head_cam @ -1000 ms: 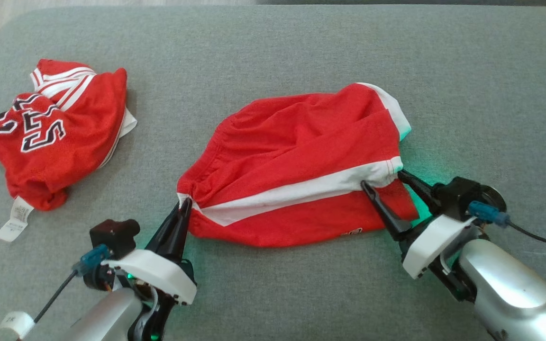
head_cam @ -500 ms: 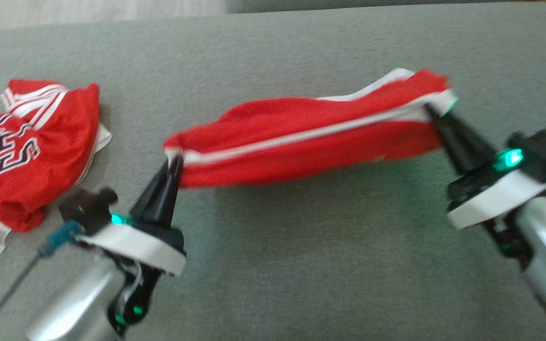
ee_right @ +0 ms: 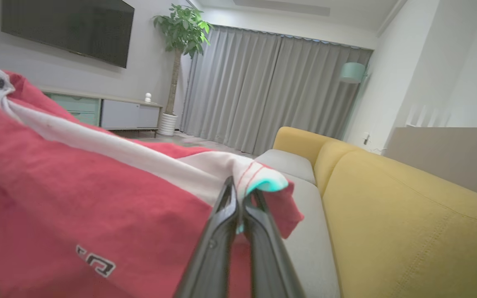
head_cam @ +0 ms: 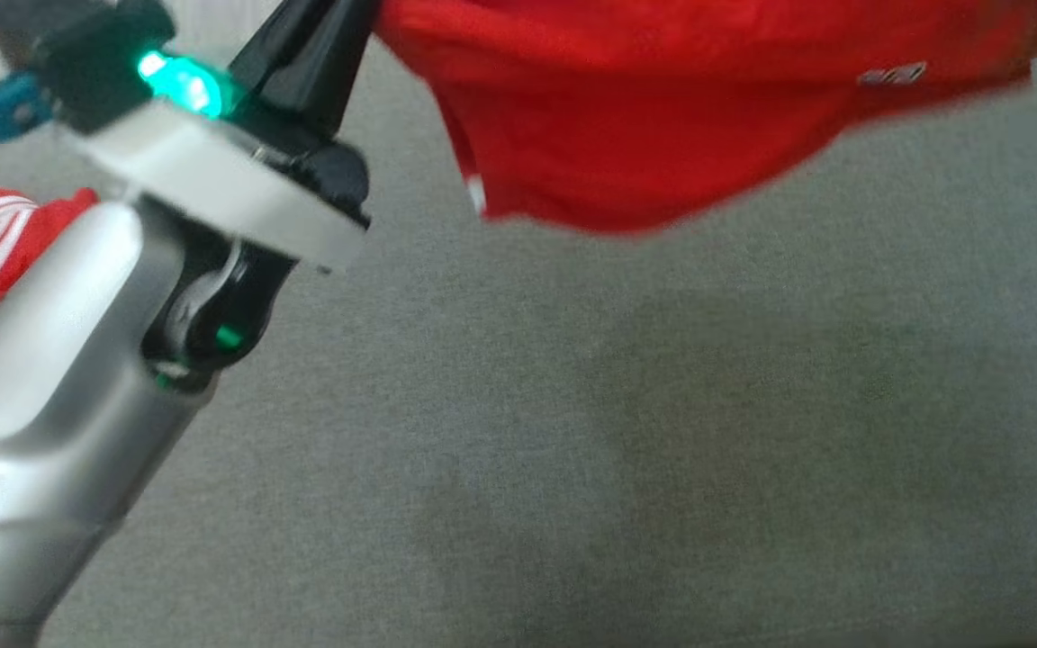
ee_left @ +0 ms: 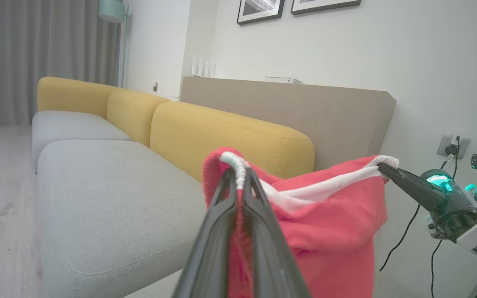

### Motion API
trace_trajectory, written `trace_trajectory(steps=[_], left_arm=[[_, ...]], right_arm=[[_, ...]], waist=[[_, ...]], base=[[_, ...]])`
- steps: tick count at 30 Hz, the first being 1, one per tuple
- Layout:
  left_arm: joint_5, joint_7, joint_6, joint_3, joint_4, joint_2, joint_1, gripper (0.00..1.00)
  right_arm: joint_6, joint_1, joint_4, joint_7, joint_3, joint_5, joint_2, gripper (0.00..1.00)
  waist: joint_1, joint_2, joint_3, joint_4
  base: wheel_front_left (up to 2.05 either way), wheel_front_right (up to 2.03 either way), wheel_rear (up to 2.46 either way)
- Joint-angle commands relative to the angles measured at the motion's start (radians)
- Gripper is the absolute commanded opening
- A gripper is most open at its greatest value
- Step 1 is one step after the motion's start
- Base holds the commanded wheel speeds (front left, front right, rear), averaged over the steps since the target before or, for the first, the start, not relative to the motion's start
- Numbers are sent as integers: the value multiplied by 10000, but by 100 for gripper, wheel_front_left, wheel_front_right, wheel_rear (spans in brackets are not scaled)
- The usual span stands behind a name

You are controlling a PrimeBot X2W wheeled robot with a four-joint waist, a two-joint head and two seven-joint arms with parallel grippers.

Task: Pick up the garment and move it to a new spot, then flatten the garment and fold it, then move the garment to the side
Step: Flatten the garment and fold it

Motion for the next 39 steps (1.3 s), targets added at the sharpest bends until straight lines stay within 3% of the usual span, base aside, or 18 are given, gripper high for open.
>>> trace_trajectory(steps=[1, 7, 11, 16, 18, 19, 20, 31, 39], left_arm=[[-19, -137, -204, 387, 240, 3, -535, 0], [-119, -638, -367, 109, 1130, -266, 277, 0], [-306, -1507, -377, 109, 1821, -229, 1693, 0], [-504, -2401, -474, -118, 2845, -424, 3313, 0], [-662, -2624, -535, -141, 3219, -579, 3772, 0], [-754, -2731, -575, -110, 3370, -660, 3957, 0], [-827, -2820, -621, -78, 3499, -731, 4113, 0], [-737, -3178, -870, 103, 4190, -1010, 4624, 0], [-601, -3203, -943, -28, 4400, -1146, 4668, 0]], right_arm=[[-9, -228, -84, 91, 37, -129, -193, 0], [-9, 197, 333, 36, 445, -304, 266, 0], [-9, 810, 1106, -182, 1020, -718, 802, 0], [-9, 1437, 2308, -620, 1565, -863, 1680, 29], [-9, 1639, 2580, -742, 1736, -738, 1920, 49], [-9, 1733, 2675, -803, 1773, -674, 1998, 85], [-9, 1828, 2750, -860, 1780, -601, 2066, 100], [-9, 3071, 2147, -783, 1954, 238, 2010, 100], [-9, 2532, 2201, -542, 2415, 519, 2084, 100]], waist=[[0, 0, 350, -168], [0, 0, 868, -284], [0, 0, 1172, -328], [0, 0, 1295, -271], [0, 0, 1281, -246], [0, 0, 1254, -232], [0, 0, 1219, -217], [0, 0, 663, 16], [0, 0, 509, 135]], base=[[0, 0, 0], [0, 0, 0], [0, 0, 0], [0, 0, 0], [0, 0, 0], [0, 0, 0], [0, 0, 0], [0, 0, 0], [0, 0, 0]])
